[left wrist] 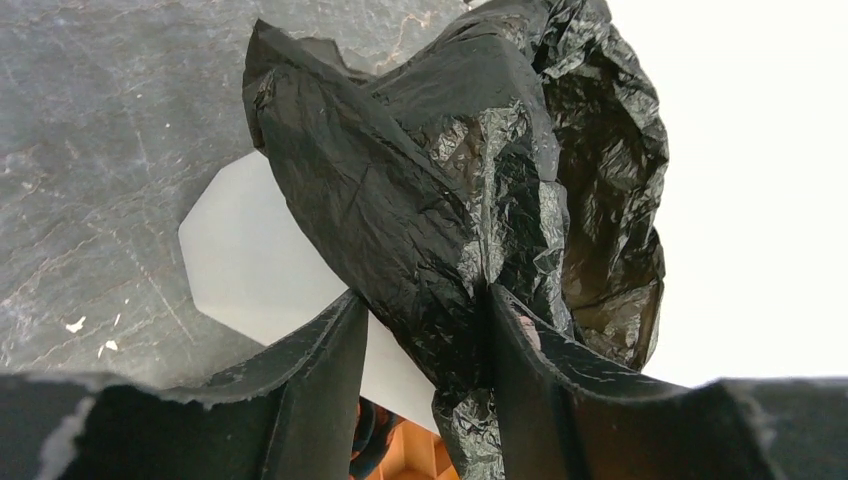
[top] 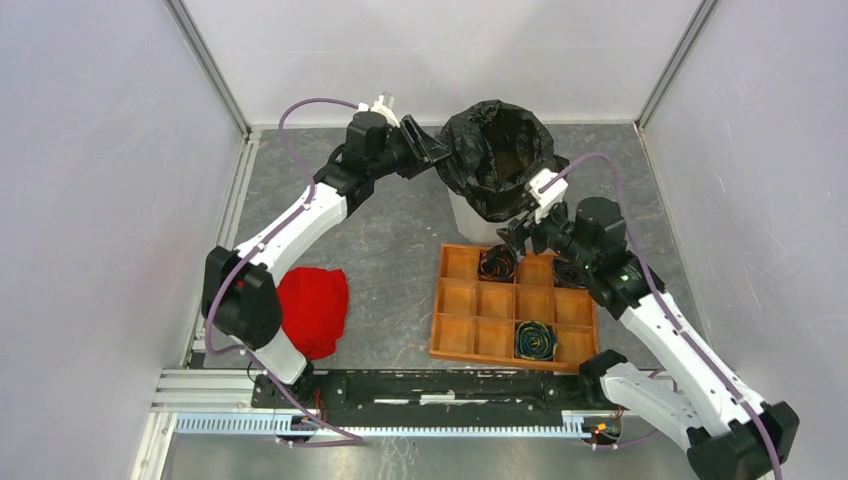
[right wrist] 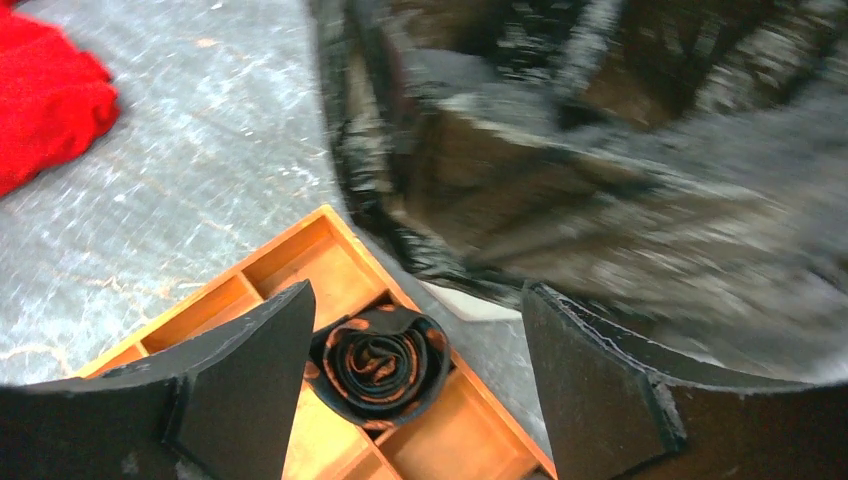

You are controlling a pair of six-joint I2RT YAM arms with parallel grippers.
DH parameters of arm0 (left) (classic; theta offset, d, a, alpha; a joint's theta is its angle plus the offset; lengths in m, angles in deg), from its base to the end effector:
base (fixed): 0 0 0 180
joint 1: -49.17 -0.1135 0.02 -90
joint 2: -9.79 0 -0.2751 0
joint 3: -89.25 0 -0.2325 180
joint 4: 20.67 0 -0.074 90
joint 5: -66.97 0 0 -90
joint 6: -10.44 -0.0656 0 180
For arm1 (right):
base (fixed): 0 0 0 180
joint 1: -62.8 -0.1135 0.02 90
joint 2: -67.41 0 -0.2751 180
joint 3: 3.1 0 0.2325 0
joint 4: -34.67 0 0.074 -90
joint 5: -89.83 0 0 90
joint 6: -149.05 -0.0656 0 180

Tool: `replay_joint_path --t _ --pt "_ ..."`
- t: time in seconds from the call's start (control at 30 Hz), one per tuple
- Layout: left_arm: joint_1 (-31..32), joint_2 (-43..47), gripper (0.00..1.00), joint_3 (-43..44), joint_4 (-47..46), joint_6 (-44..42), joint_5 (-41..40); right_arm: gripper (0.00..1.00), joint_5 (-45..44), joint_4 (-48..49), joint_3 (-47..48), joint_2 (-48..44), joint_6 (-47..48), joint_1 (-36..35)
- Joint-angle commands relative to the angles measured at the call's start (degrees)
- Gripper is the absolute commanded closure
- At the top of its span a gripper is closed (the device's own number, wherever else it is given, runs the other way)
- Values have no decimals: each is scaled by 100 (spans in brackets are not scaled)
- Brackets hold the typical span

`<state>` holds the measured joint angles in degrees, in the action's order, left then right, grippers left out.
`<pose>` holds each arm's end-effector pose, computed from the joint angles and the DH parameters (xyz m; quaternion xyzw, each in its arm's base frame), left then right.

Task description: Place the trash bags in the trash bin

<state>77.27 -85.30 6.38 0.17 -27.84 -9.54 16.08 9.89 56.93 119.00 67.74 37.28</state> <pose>0.3520 -0.2053 0.3514 -0.0983 0.8044 -0.4441 0.3822 0.1821 0.1073 0.3247 -0.3140 0.7324 0.1988 0.5705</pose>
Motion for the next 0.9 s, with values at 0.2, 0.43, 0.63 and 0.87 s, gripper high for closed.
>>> replay_joint_path --t 0.2,0.43,0.63,0.87 --pt "-24 741 42 -596 -414 -18 -99 9 -2644 -1195 1005 -581 -1471 77" --pt "-24 678 44 -549 -486 121 140 2 -1888 -877 1404 -217 -2398 1374" --pt "-24 956 42 -674 -566 82 90 3 1086 438 1159 540 -3364 2903" --pt "-395 1304 8 -891 -369 233 11 10 3100 4170 -262 1214 -5811 3966"
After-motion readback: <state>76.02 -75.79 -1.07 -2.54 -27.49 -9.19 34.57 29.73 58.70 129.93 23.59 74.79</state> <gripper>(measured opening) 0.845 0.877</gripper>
